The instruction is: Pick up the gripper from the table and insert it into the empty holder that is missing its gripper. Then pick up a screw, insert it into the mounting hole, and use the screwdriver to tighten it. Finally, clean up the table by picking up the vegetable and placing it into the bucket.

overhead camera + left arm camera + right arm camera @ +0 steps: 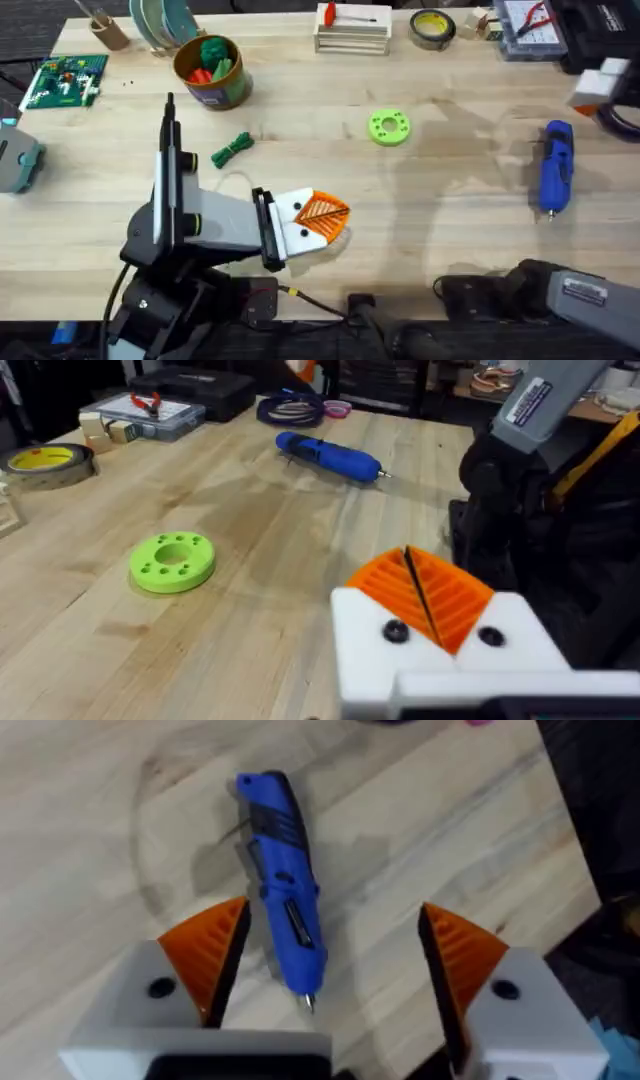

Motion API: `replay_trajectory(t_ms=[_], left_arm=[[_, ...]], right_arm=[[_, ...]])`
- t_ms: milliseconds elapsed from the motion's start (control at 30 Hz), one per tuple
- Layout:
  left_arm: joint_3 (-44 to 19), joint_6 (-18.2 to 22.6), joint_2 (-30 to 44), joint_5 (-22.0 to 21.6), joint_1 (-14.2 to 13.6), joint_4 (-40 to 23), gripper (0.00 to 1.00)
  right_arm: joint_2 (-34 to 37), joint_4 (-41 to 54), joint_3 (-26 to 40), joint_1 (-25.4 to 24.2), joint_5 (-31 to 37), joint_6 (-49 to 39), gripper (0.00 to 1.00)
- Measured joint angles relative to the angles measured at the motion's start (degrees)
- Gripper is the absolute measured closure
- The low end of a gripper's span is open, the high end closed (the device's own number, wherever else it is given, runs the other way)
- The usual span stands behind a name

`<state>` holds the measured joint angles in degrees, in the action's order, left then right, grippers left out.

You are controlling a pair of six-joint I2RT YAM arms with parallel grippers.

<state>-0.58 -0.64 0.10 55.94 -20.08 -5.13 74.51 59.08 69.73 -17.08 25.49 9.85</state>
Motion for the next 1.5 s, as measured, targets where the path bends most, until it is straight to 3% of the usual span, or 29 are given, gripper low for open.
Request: replay_trajectory(t_ms=[267,567,667,933,1233,1500], left_arm=[[0.0,0.0,0.0,0.0,0.0,0.0,0.997],[0.0,0.0,0.0,0.0,0.0,0.0,0.997],[0.0,0.0,0.0,0.0,0.0,0.0,0.997],[0.0,0.0,0.0,0.0,0.0,0.0,0.997],[0.0,0.0,0.0,0.0,0.0,0.0,0.997],[0.0,0.0,0.0,0.0,0.0,0.0,0.997]], right_arm=[[4.1,-6.4,0.0,-1.5,-4.3,-7.3,0.01],[6.7,-7.3,-0.5,-13.6,-22.4,-20.3,0.01],[7.8,-8.1,-2.3,-16.2,-25.6,-22.8,0.01],[13.3,-12.8,-7.6,-19.3,-28.7,-25.2,0.01],[21.4,-16.4,-7.8,-19.3,-29.5,-25.3,0.01],[23.1,-17.2,-7.8,-19.3,-29.3,-25.3,0.01]])
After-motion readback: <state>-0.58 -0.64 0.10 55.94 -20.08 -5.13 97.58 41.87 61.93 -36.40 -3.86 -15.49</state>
